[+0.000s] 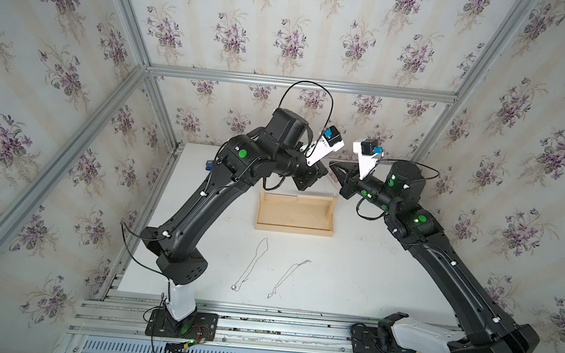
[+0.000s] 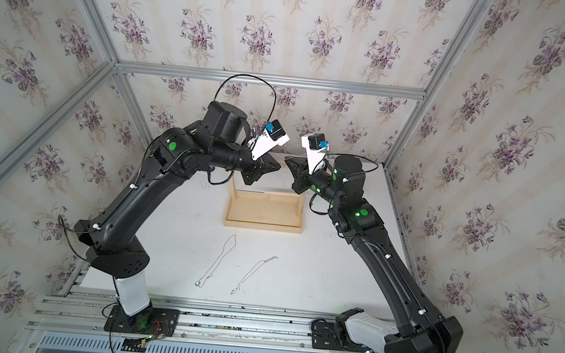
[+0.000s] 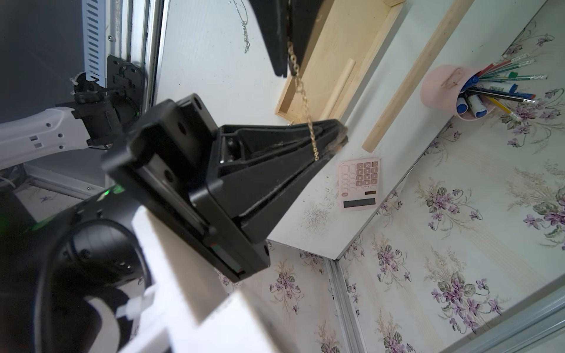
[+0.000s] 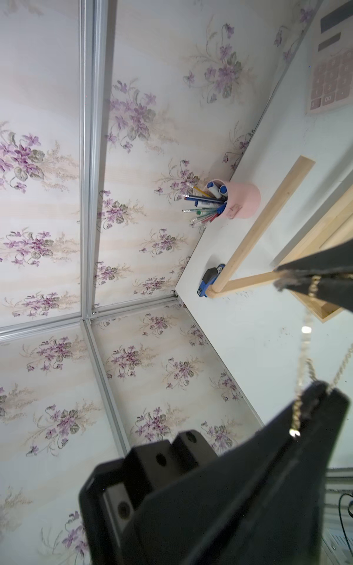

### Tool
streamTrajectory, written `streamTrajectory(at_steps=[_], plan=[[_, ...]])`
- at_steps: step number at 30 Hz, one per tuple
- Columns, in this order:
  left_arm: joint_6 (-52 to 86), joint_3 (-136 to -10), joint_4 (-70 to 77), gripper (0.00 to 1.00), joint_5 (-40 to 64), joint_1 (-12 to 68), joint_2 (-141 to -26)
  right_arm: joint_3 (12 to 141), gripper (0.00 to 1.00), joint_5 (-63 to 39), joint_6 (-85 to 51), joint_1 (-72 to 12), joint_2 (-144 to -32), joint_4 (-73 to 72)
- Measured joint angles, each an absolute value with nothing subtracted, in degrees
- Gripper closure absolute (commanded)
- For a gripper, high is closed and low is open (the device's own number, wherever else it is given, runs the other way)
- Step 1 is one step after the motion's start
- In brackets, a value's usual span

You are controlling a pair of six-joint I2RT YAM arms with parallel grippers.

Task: Hang the necklace on the jewelry display stand
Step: Hang the necklace on the stand.

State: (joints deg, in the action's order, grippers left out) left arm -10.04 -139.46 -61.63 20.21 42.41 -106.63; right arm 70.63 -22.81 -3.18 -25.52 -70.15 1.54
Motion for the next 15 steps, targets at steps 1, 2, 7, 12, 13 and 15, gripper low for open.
streamTrajectory(at_steps=[1, 2, 7, 12, 13, 15], plan=[[-10.0, -139.5, -61.6, 1.00, 19.5, 42.4, -107.3, 70.5, 1.00, -22.7, -3.3, -25.2, -70.5, 1.2], [-10.0, -139.6, -61.6, 1.00, 19.1, 42.4, -108.0, 70.4, 1.00, -22.7, -3.3, -25.1, -71.0, 0.7], [-9.1, -139.7, -61.6, 1.00, 16.5, 42.3, -110.8, 70.2, 1.00, -22.2, -3.2, -24.5, -72.9, -1.5], [-8.3, -139.7, -60.2, 1.00, 14.9, 41.9, -112.6, 68.7, 1.00, -21.3, -3.0, -23.6, -74.4, -3.6], [-8.0, -139.7, -60.0, 1.00, 14.5, 41.8, -112.9, 68.3, 1.00, -21.0, -3.0, -23.3, -74.7, -4.0], [-7.5, -139.7, -59.5, 1.00, 14.0, 41.6, -113.3, 67.7, 1.00, -20.8, -3.0, -22.7, -75.6, -4.9]])
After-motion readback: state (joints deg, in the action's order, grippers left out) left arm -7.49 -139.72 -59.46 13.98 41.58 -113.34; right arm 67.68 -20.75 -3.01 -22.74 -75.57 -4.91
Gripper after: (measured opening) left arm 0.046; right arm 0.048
